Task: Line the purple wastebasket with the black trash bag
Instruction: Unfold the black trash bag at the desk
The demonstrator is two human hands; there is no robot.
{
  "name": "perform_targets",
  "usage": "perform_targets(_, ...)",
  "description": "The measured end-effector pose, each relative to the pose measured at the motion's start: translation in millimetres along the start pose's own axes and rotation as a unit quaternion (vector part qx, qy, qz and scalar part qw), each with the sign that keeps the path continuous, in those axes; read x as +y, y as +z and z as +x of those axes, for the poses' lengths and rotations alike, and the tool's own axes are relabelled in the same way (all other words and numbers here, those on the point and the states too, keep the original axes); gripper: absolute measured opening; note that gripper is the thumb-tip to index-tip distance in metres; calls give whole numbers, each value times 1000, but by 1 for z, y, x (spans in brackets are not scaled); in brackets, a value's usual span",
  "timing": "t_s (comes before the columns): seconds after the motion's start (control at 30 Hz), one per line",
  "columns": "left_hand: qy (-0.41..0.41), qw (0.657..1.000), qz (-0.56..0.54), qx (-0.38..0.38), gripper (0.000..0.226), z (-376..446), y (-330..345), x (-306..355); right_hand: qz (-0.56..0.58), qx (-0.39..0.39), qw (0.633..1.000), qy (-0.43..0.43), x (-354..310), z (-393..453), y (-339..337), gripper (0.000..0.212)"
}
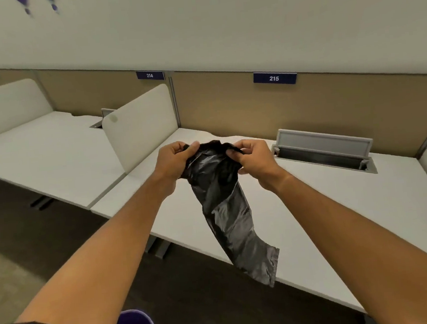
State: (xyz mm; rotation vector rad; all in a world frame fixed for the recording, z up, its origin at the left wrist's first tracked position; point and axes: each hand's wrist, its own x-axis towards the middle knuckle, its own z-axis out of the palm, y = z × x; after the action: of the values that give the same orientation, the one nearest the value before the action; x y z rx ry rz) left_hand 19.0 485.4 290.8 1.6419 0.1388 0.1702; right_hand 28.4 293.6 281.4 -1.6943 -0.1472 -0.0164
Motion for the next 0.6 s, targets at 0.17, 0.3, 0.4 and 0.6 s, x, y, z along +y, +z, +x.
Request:
perform_targets(0.17,-60,968,46,241,32,-12,-55,-32,32,-53,998,17,21,-10,27,8)
perform_targets(0.3,-112,931,206,280,19,-42,-97,-54,-19,-122,992,17,32,-17,63,6)
perform_targets(0.4,-6,906,344,246,34,-63,-122,-71,-43,-208,977,27,39,-23,97,11)
perform_targets(0.6,-5,963,268,-32,23,-94,-166,-101,-36,-293,953,65,50,-40,185,25)
